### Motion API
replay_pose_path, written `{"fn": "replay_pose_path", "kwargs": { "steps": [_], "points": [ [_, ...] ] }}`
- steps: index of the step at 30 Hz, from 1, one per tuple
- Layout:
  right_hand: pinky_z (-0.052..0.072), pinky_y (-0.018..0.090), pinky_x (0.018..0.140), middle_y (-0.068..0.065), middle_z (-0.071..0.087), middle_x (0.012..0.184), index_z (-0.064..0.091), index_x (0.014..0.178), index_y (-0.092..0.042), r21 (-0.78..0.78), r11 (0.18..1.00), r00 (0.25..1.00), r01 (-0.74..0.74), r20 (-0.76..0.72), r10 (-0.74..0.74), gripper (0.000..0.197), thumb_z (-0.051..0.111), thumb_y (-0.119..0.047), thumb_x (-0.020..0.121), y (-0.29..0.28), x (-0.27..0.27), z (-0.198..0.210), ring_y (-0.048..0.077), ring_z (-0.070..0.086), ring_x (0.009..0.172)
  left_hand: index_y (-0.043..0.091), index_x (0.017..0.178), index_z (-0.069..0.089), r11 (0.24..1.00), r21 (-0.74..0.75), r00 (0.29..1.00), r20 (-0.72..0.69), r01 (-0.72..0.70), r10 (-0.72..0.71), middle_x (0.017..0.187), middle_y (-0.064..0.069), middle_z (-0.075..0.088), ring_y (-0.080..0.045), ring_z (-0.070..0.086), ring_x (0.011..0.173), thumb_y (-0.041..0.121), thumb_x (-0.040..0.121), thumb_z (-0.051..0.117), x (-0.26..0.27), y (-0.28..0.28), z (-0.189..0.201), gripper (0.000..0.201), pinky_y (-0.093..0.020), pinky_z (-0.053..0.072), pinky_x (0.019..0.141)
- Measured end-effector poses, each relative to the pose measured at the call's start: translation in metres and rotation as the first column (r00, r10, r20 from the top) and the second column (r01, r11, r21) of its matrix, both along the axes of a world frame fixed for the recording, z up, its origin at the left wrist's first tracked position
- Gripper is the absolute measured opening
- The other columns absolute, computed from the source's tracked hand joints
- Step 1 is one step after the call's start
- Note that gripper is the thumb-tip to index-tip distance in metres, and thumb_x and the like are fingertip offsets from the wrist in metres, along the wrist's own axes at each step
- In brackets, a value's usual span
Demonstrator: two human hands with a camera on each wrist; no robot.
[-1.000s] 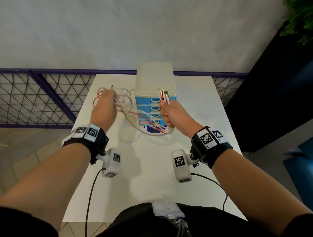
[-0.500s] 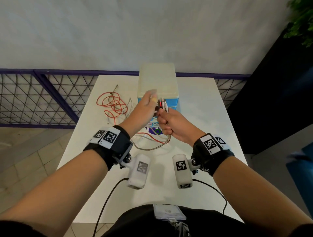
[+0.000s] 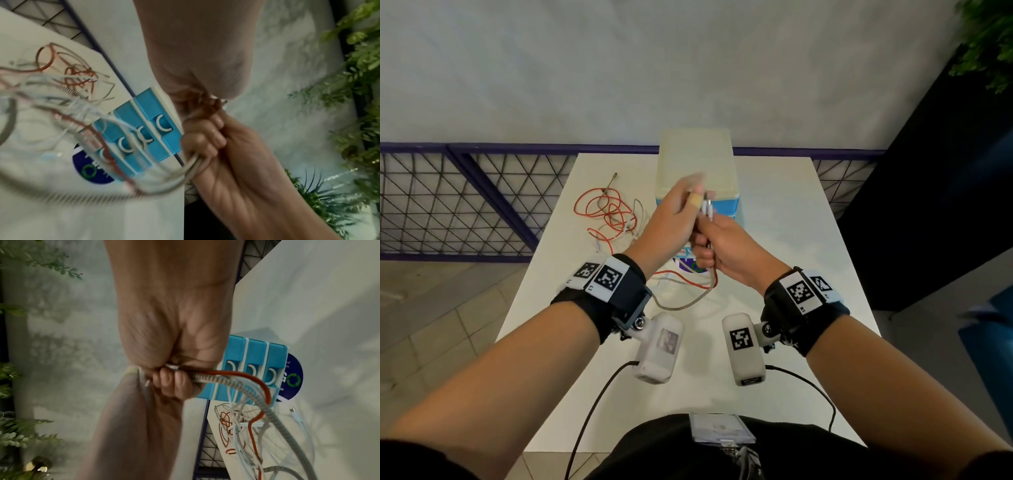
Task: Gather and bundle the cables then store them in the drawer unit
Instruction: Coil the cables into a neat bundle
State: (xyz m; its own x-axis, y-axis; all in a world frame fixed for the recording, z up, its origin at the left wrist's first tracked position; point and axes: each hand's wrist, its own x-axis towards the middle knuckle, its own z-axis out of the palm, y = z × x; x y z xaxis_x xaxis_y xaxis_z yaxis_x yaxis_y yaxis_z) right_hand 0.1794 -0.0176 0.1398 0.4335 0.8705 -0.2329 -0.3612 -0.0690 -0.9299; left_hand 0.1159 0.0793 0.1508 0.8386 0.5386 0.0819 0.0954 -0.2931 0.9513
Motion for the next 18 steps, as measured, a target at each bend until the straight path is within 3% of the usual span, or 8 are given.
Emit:
{"fn": "replay_pose_path", "kwargs": {
  "steps": [2,3,6,8,9,11,14,18],
  "points": [
    [0.028,0.018,0.04,-0.008,0.038,0.049,0.042,0.077,-0.014,0.074,0.986,0.988,0.147,-0.064,-0.142,0.032,0.033,-0.025,0.106,0.004,0.008,0.004,0.006,0.031,0.04,0.019,0.142,0.029,0.986,-0.16,0.995,-0.072,0.051,-0.063,0.121,-0.001,0.056,-0.015,0.06,0.107,0.052,0.098,0.024,-0.005,-0.005,-0.008,0.055,-0.032,0.046,0.098],
    [0.029,0.018,0.039,-0.008,0.039,0.049,0.043,0.079,-0.014,0.105,0.97,0.973,0.219,-0.091,-0.21,0.031,0.033,-0.025,0.106,0.005,0.014,0.006,0.006,0.032,0.039,0.014,0.136,0.035,0.975,-0.183,0.985,-0.091,0.126,-0.144,0.115,-0.002,0.059,-0.017,0.061,0.106,0.052,0.098,0.021,-0.008,-0.009,-0.014,0.055,-0.036,0.045,0.1],
    [0.036,0.021,0.042,-0.006,0.041,0.051,0.043,0.081,-0.015,0.147,0.93,0.94,0.338,-0.096,-0.327,0.029,0.033,-0.027,0.105,0.006,0.027,0.008,0.01,0.04,0.042,0.018,0.108,0.056,0.932,0.067,0.917,-0.218,0.357,-0.335,0.108,0.001,0.066,-0.014,0.059,0.108,0.049,0.098,0.028,-0.018,-0.018,-0.031,0.043,-0.036,0.041,0.103],
    [0.044,0.024,0.049,-0.003,0.045,0.055,0.044,0.083,-0.014,0.165,0.919,0.933,0.357,-0.104,-0.344,0.028,0.035,-0.029,0.105,0.004,0.028,0.004,0.015,0.048,0.047,0.013,0.106,0.054,0.9,0.206,0.915,-0.219,0.383,-0.339,0.106,-0.006,0.063,-0.017,0.057,0.101,0.038,0.097,0.04,-0.018,-0.023,-0.036,0.03,-0.03,0.041,0.097],
    [0.047,0.025,0.052,-0.001,0.047,0.056,0.045,0.083,-0.014,0.175,0.915,0.93,0.363,-0.128,-0.344,0.029,0.036,-0.031,0.104,0.003,0.026,0.001,0.016,0.05,0.049,0.008,0.105,0.052,0.9,0.211,0.92,-0.186,0.381,-0.345,0.103,-0.009,0.061,-0.016,0.054,0.095,0.028,0.098,0.042,-0.019,-0.026,-0.035,0.023,-0.024,0.042,0.088],
    [0.048,0.026,0.051,-0.001,0.044,0.055,0.046,0.082,-0.014,0.192,0.901,0.914,0.389,-0.205,-0.351,0.031,0.039,-0.036,0.103,0.003,0.023,0.0,0.014,0.047,0.046,0.013,0.097,0.049,0.909,0.199,0.93,-0.122,0.366,-0.348,0.092,-0.004,0.054,-0.01,0.048,0.084,0.019,0.1,0.04,-0.018,-0.031,-0.034,0.011,-0.018,0.04,0.074],
    [0.033,0.02,0.037,-0.005,0.033,0.05,0.044,0.08,-0.015,0.187,0.879,0.873,0.439,-0.317,-0.369,0.034,0.039,-0.04,0.102,0.0,0.024,0.002,0.007,0.029,0.037,0.018,0.085,0.048,0.91,0.134,0.918,-0.118,0.392,-0.378,0.074,0.005,0.048,-0.001,0.042,0.064,0.024,0.1,0.039,-0.017,-0.033,-0.033,0.019,-0.017,0.039,0.065],
    [0.02,0.016,0.028,-0.008,0.03,0.046,0.043,0.077,-0.017,0.208,0.844,0.809,0.494,-0.465,-0.359,0.035,0.036,-0.04,0.103,-0.008,0.042,0.002,0.003,0.024,0.033,0.018,0.068,0.05,0.884,-0.026,0.86,-0.221,0.467,-0.461,0.059,0.012,0.045,-0.009,0.041,0.055,0.039,0.098,0.04,-0.029,-0.009,-0.039,0.038,-0.025,0.041,0.061]
  ]
}}
